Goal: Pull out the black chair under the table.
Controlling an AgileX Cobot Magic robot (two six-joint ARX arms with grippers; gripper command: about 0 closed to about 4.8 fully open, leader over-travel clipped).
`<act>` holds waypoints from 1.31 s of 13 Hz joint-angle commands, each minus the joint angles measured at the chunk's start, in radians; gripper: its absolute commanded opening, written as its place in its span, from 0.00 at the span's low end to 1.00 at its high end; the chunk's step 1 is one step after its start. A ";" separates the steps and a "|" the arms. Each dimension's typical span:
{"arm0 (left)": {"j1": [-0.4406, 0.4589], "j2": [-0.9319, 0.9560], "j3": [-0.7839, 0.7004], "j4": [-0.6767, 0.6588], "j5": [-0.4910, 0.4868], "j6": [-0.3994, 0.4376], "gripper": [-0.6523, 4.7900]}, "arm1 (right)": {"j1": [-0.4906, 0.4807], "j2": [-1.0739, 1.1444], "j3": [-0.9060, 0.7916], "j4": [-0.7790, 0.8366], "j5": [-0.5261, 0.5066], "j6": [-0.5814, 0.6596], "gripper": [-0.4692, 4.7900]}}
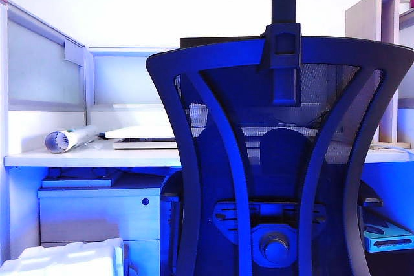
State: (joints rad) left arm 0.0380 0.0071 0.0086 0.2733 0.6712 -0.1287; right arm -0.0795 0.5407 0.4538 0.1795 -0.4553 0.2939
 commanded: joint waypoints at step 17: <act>0.000 -0.002 0.000 0.021 -0.002 -0.003 0.11 | 0.335 0.931 0.631 0.322 0.061 0.013 0.36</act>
State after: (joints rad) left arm 0.0380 0.0051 0.0086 0.2806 0.6704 -0.1287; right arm 0.2531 1.4761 1.0779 0.4587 -0.3943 0.3046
